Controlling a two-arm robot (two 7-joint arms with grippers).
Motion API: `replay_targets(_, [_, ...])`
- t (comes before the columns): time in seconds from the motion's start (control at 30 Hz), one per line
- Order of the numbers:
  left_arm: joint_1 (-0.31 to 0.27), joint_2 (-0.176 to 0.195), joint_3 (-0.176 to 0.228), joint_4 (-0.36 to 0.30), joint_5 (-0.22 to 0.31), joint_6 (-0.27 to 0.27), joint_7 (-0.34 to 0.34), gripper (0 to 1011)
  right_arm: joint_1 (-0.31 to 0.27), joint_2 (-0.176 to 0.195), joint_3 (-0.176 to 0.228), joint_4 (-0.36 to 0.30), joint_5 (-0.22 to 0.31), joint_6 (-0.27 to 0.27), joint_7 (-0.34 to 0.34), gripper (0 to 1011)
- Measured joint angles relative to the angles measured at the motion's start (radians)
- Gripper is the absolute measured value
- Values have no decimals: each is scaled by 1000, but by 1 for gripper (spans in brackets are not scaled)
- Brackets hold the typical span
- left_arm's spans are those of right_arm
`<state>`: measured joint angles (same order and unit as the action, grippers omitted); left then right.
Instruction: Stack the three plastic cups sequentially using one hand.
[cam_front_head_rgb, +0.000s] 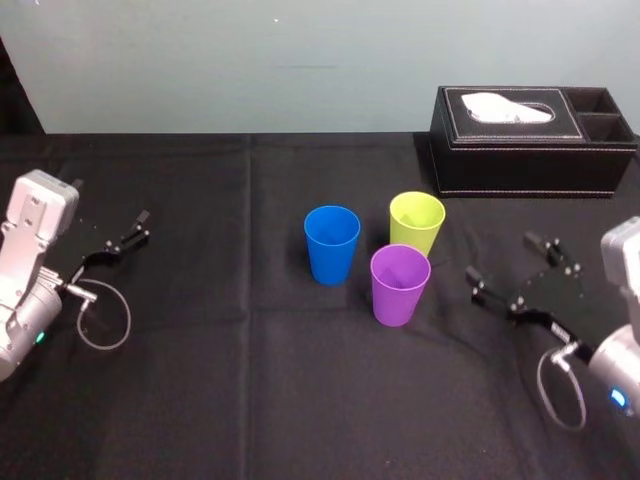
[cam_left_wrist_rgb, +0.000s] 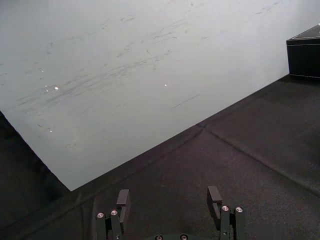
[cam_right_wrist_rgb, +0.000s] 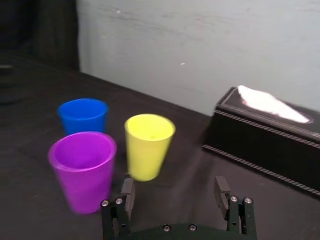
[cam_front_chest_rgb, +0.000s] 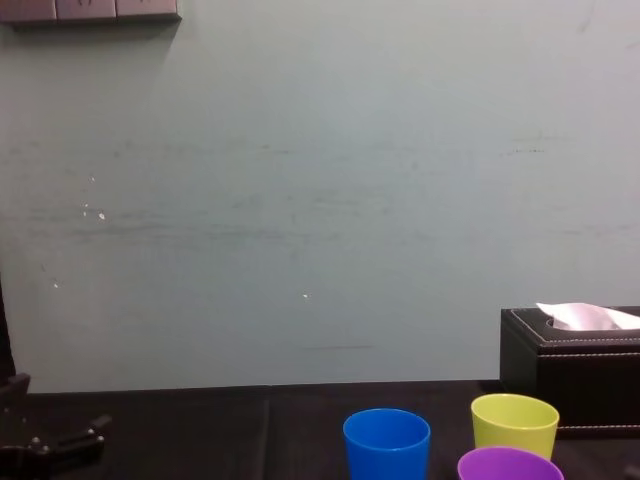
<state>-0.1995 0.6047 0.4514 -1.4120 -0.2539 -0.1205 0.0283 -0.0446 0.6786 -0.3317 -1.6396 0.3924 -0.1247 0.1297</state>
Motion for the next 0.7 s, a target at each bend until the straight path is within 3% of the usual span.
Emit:
replay_targets(0.27, [0, 0, 0, 0, 0, 0, 0, 1012, -48, -8, -10, -35, 15, 26, 50, 1004])
replay_targets(0.7, [0, 0, 0, 0, 0, 0, 0, 1011, -15, -72, -9, 1, 56, 64, 123, 1004])
